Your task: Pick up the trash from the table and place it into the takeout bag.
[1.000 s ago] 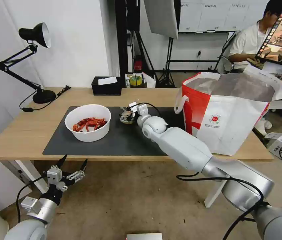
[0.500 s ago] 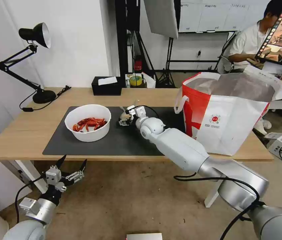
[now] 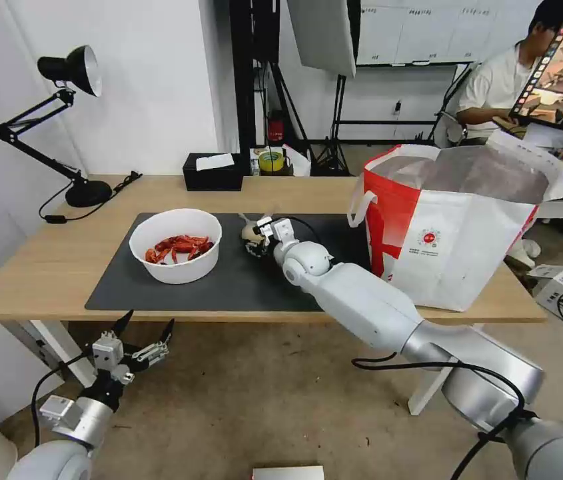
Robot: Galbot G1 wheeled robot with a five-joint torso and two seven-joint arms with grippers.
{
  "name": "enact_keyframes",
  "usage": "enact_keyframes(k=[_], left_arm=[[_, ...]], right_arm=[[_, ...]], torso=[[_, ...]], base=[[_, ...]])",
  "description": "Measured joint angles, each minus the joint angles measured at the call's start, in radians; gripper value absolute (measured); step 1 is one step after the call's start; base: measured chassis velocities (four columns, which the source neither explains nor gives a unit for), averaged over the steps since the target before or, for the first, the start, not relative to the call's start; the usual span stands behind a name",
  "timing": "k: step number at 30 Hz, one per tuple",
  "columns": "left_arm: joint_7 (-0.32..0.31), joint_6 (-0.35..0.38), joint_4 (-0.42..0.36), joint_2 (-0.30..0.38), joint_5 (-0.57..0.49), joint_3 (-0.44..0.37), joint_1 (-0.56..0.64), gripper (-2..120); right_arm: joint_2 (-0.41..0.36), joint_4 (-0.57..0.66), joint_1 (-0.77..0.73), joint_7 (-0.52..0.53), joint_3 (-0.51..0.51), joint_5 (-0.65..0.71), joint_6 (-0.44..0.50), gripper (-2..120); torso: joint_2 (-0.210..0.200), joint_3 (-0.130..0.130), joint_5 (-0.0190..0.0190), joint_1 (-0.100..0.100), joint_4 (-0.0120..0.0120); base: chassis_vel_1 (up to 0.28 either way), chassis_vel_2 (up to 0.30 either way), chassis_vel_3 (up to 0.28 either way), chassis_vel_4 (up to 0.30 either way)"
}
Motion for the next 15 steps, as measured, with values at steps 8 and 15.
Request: enact_keyframes(k=[8,15], left_arm=[[0.000,0.000,-0.004,-0.001,0.003,0.011,-0.006,100],[-0.003,0.000,-0.010,-0.001,0.005,0.016,-0.004,100]], right_arm=[[-0.094,0.193,-0.046,0.061,0.026,-0.038,0.085,14],[-0.202,0.419,-0.118,0.109,0.083,-0.170,0.191,8]], torso=[[0.000,0.000,0.0001,0.000,0.0000],[0.000,0.000,0.0002,0.000,-0.0001]], base=[[0.000,0.000,0.000,0.000],[0.000,0.000,0.000,0.000]])
